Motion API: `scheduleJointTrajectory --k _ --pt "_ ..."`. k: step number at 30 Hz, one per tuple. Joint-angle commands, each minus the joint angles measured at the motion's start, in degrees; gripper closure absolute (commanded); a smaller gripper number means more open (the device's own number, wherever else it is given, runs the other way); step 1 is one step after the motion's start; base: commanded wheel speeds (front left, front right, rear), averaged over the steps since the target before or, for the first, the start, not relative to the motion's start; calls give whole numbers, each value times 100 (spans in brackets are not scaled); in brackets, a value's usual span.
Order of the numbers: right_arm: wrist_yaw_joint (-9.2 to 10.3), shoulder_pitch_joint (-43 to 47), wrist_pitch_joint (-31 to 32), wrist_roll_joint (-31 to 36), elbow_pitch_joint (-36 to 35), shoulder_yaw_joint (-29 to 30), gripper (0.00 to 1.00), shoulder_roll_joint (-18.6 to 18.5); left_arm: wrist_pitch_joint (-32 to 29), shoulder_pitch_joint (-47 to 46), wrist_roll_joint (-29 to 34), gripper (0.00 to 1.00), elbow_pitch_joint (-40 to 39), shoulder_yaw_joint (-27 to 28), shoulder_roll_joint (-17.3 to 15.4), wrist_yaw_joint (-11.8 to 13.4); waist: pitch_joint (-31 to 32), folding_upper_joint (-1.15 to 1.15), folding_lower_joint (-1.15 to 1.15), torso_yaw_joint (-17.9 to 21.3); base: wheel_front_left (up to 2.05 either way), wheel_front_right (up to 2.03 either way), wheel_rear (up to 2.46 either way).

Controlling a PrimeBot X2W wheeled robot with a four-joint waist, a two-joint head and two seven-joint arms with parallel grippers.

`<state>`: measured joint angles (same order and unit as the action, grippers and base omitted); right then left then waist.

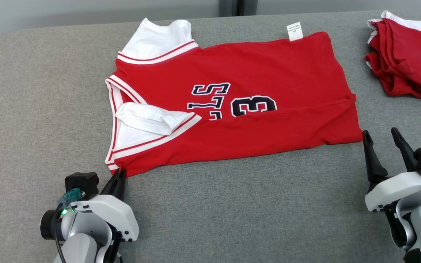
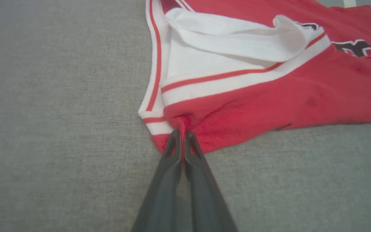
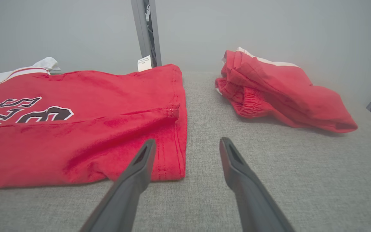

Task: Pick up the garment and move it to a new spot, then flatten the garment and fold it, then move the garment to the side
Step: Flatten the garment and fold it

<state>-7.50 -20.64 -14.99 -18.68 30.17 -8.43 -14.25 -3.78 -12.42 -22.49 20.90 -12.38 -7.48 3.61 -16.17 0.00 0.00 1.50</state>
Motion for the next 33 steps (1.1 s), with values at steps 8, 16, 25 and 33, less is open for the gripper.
scheduleJointTrajectory --k 8,16,25,33 --pt "1 -342 -31 -490 875 -505 0 -28 40 168 -3 100 -135 -41 -102 17 120 0 0 -110 0 0 0" --pt "1 -716 -31 -700 1365 -906 14 -128 41 201 14 100 -277 -129 -109 17 98 0 0 -219 0 0 0" --pt "1 -1259 -31 -924 2110 -1378 100 -134 4 136 29 100 -315 -222 -153 -7 33 0 0 -232 0 0 0" --pt "1 -832 -31 -1033 1665 -1275 100 -367 95 290 -49 100 -471 -222 -195 -23 97 0 0 -266 0 0 0"
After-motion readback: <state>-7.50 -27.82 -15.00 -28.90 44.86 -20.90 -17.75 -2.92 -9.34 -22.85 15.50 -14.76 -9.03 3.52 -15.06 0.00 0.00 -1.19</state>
